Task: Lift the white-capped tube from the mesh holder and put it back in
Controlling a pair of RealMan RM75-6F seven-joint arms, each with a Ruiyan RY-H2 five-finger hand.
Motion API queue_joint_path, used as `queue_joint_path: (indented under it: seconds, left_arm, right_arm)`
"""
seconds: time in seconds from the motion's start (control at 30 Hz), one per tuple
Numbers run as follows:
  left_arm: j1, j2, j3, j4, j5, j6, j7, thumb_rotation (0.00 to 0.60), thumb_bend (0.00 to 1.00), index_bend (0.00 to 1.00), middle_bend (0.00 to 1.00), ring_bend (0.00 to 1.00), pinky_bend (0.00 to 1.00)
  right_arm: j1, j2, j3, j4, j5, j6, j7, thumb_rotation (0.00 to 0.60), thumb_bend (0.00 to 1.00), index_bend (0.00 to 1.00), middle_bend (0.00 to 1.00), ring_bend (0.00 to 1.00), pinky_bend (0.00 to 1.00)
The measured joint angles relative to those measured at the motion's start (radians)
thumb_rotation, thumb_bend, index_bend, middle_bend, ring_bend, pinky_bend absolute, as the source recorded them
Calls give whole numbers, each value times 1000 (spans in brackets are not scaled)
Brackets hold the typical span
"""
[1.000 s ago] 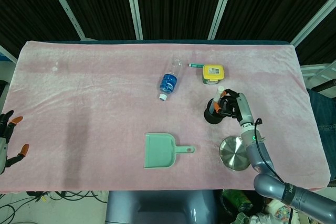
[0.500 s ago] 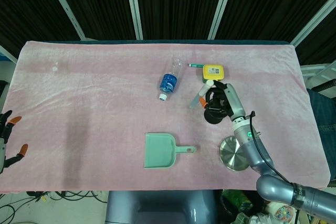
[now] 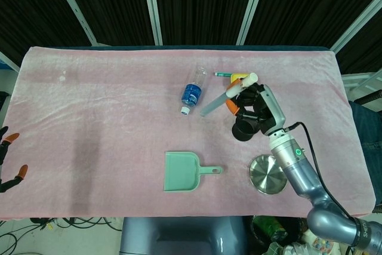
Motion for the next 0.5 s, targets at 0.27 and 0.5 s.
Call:
queue_joint_path:
  seconds: [0.27, 0.5]
  left_arm:
    - [1, -4, 1, -2, 2, 0, 10, 600, 321, 152, 25, 0, 0]
    - [0, -8, 2, -6, 4, -1, 21, 600, 321, 152, 24, 0, 0]
  right_arm:
    - [-9, -2, -101, 56, -112, 1, -2, 600, 335, 603, 711, 866, 858]
    - [37, -52, -206, 115, -154, 20, -146, 600, 348, 605, 710, 866, 858]
